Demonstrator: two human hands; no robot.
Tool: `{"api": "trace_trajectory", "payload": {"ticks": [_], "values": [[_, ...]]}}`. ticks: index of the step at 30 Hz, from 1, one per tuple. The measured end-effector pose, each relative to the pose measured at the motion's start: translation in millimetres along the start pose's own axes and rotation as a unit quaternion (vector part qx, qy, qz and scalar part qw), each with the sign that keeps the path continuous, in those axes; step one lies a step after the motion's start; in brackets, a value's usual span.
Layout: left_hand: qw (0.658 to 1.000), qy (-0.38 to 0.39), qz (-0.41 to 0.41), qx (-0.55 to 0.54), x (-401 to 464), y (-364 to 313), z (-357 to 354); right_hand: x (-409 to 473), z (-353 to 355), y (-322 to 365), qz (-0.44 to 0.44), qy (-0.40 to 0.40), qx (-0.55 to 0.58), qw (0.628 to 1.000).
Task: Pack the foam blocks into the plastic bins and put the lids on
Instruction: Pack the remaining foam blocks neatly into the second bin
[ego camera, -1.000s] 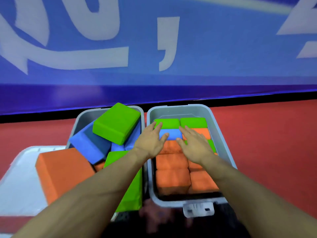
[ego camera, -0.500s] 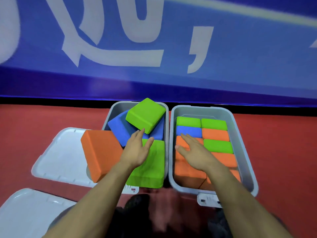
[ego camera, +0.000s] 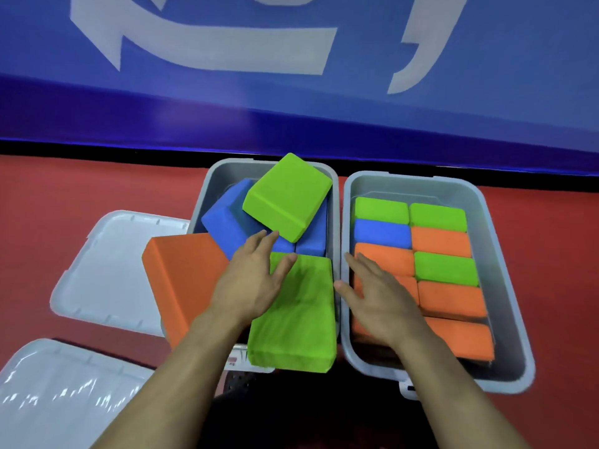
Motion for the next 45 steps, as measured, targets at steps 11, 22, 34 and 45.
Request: {"api": "trace_trajectory", "payload": {"ticks": [11,22,34,45], "values": [[0.999,-0.048,0.011,-0.024,-64,44,50,-40,-56,76,0.012,0.071,-0.062,0.996],[0.969,-0.073,0.172,-0.160,-92,112,51,-25,-100,18,-0.204,0.123,0.343,0.909],[0.844,-0.037,0.346,-0.408,-98,179,-22,-30,-106,13,-0.215,0.080,0.488,0.842],[0.803,-0.178,0.323,-0.468,-97,179,16,-57,-16,-20,-0.216,-0.184,0.316,0.905]]}}
Point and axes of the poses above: each hand's wrist, its own x-axis towards the middle knuckle, its own z-axis out of the back of the hand, y = z × x, the point moved 9 cm from there along x, towards the middle knuckle, and after that the axes turned 14 degrees about y, right-handed, at the moved point
